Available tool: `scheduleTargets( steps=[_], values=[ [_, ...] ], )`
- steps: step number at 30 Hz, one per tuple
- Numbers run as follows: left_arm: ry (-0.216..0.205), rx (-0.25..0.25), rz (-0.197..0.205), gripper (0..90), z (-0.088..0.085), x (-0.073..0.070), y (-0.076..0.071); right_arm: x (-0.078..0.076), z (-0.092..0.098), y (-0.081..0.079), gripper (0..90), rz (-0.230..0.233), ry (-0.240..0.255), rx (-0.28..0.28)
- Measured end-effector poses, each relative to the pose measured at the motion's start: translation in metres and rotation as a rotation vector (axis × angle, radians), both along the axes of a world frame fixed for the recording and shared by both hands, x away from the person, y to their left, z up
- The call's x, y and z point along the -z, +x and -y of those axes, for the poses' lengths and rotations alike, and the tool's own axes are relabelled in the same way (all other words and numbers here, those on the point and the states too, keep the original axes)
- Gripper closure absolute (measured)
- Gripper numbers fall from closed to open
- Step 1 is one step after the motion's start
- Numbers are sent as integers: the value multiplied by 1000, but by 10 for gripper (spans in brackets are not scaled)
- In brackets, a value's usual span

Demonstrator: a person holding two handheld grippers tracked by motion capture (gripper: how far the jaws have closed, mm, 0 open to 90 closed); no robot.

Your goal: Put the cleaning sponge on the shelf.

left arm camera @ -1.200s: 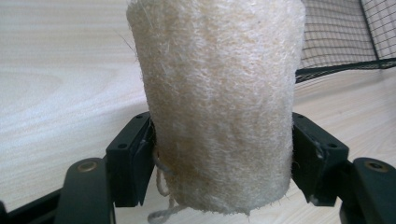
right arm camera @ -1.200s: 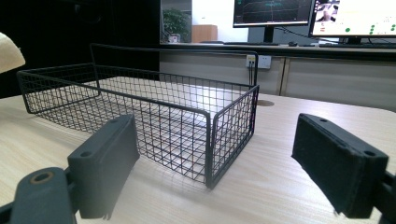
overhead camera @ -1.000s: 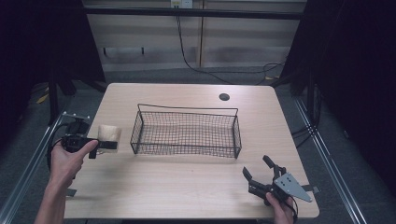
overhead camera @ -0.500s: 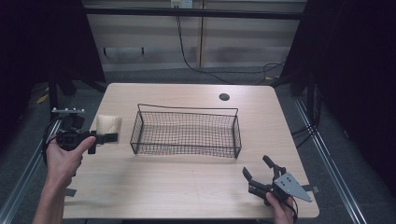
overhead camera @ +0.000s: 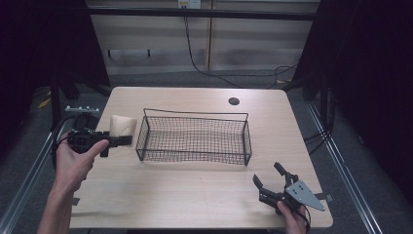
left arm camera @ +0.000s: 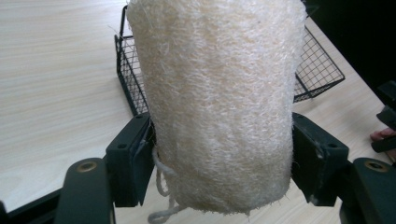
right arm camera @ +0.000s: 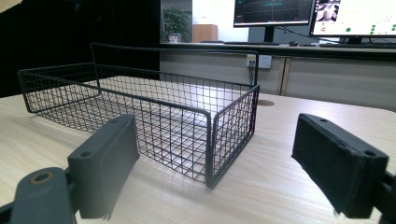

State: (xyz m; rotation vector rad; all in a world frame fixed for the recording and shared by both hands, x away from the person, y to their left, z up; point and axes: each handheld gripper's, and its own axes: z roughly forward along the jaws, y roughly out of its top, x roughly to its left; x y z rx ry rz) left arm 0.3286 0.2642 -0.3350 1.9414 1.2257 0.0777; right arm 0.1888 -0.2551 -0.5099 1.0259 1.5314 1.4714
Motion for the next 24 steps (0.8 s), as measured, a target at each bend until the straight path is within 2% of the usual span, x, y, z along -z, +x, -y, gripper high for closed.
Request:
scheduleTargets(
  steps=[2,10,16,17,19,23,24],
  values=[
    [-2,-9,-13,311,5,1,3,0,0,0,136,-1,1,-2],
    [48,-10,-94,311,24,6,19,0,0,0,136,2,1,-1],
    [73,-28,-127,310,35,6,28,0,0,0,136,2,-1,-1],
    [88,-14,-131,310,36,5,30,0,0,0,136,2,-1,-1],
    [87,-21,-143,311,41,5,32,0,0,0,136,0,0,-2],
    [132,-10,-165,311,51,5,39,0,0,0,136,3,2,-5],
    [130,-11,-173,310,53,6,40,0,0,0,136,3,2,-5]
  ],
)
